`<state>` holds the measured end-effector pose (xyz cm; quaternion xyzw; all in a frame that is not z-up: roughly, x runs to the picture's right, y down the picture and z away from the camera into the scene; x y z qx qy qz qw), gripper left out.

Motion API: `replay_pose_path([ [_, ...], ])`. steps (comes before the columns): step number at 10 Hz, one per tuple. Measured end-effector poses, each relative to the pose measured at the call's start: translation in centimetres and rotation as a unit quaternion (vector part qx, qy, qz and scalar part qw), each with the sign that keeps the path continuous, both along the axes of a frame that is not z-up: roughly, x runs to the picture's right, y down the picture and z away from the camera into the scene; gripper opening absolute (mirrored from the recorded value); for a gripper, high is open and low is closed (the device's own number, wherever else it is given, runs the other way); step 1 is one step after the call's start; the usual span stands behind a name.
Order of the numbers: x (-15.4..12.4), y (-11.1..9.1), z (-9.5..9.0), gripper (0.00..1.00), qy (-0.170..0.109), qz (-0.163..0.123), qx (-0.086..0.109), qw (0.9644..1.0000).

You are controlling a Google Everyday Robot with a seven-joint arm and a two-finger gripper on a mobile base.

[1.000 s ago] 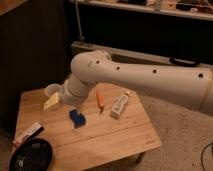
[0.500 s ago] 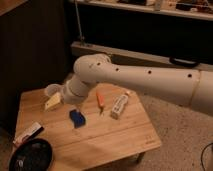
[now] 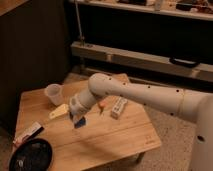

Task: Pick up the ceramic bowl

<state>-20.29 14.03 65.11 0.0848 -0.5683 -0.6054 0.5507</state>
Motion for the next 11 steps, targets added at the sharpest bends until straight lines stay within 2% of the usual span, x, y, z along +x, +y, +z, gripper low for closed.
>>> replay_pose_path([
  [1, -1.1, 0.9, 0.1, 0.8, -0.006, -0.014, -0.005, 0.9999],
  [4, -3.7, 3.4, 1.8, 0.8, 0.01, -0.058, -0.012, 0.9982],
  [7, -4.1, 5.2, 3.7, 0.8, 0.031, -0.08, -0.018, 0.9962],
  [11, -5.3, 6.9, 5.2, 0.8, 0.038, -0.098, -0.027, 0.9941],
])
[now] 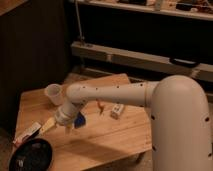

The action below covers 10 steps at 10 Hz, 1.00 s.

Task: Pick up the ceramic bowl

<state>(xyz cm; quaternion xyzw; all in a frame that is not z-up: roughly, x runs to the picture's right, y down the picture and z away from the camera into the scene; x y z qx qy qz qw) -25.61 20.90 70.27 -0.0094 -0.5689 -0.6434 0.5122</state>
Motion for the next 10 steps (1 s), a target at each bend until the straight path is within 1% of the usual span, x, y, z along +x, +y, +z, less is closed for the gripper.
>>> replay_pose_path([
  [3, -0.8, 1.3, 0.9, 0.8, 0.002, -0.006, -0.007, 1.0],
  [4, -1.0, 1.7, 1.2, 0.75, 0.001, -0.006, -0.009, 0.9999],
  [5, -1.4, 2.0, 1.3, 0.66, -0.001, -0.007, -0.011, 0.9999],
  [6, -1.9, 2.4, 1.4, 0.58, -0.003, -0.01, -0.014, 0.9998],
  [10, -3.2, 3.2, 1.8, 0.58, -0.01, -0.018, -0.017, 0.9996],
])
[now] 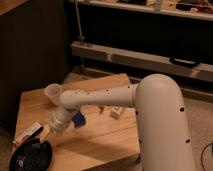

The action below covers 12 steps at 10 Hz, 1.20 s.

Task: Pick up the ceramic bowl

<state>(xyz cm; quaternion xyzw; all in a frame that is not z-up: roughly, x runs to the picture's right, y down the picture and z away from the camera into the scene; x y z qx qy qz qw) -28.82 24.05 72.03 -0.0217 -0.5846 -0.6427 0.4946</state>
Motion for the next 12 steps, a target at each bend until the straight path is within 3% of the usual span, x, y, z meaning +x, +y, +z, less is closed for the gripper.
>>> replay_pose_path([
  [7, -1.2, 2.6, 1.1, 0.58, -0.002, -0.02, -0.013, 0.9997],
  [12, -1.3, 3.4, 1.3, 0.58, -0.003, -0.021, -0.021, 0.9996],
])
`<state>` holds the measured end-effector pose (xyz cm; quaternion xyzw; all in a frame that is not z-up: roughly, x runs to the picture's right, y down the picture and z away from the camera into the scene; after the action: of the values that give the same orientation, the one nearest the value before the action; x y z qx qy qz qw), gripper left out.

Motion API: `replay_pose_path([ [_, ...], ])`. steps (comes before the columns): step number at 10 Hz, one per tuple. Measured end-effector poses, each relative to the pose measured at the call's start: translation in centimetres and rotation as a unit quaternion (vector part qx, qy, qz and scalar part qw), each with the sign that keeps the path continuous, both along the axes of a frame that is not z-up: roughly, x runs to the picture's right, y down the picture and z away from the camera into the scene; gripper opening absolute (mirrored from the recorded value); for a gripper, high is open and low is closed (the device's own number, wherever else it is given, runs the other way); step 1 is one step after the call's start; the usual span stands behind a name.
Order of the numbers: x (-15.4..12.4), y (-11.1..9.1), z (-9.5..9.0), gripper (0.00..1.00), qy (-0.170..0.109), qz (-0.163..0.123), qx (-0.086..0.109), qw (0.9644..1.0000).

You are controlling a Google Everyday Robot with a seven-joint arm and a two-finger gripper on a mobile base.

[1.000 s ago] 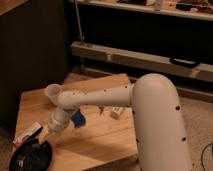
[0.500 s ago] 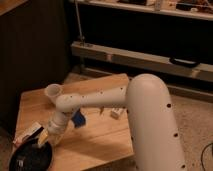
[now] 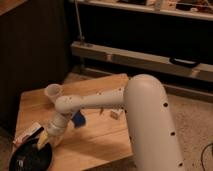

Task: Pick up the ceramic bowl

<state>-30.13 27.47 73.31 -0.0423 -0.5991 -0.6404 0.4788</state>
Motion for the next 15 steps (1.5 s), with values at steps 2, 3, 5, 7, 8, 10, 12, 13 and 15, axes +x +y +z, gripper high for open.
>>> replay_pose_path([
  [2, 0.1, 0.1, 0.0, 0.58, -0.001, 0.004, -0.002, 1.0],
  [3, 0.1, 0.1, 0.0, 0.57, -0.001, 0.005, -0.003, 1.0],
  [5, -0.1, 0.1, 0.1, 0.42, -0.002, 0.005, -0.005, 1.0],
  [7, -0.1, 0.2, 0.3, 0.34, 0.0, 0.002, -0.008, 1.0],
  [8, -0.1, 0.4, 0.5, 0.34, 0.001, 0.0, -0.01, 0.9999],
  [10, -0.1, 0.7, 0.7, 0.34, 0.003, -0.002, -0.014, 0.9999],
  [12, -0.1, 1.3, 1.0, 0.34, 0.008, -0.007, -0.019, 0.9998],
  [13, -0.1, 1.7, 1.2, 0.34, 0.01, -0.012, -0.021, 0.9997],
  [15, -0.2, 2.1, 1.3, 0.34, 0.013, -0.019, -0.021, 0.9995],
])
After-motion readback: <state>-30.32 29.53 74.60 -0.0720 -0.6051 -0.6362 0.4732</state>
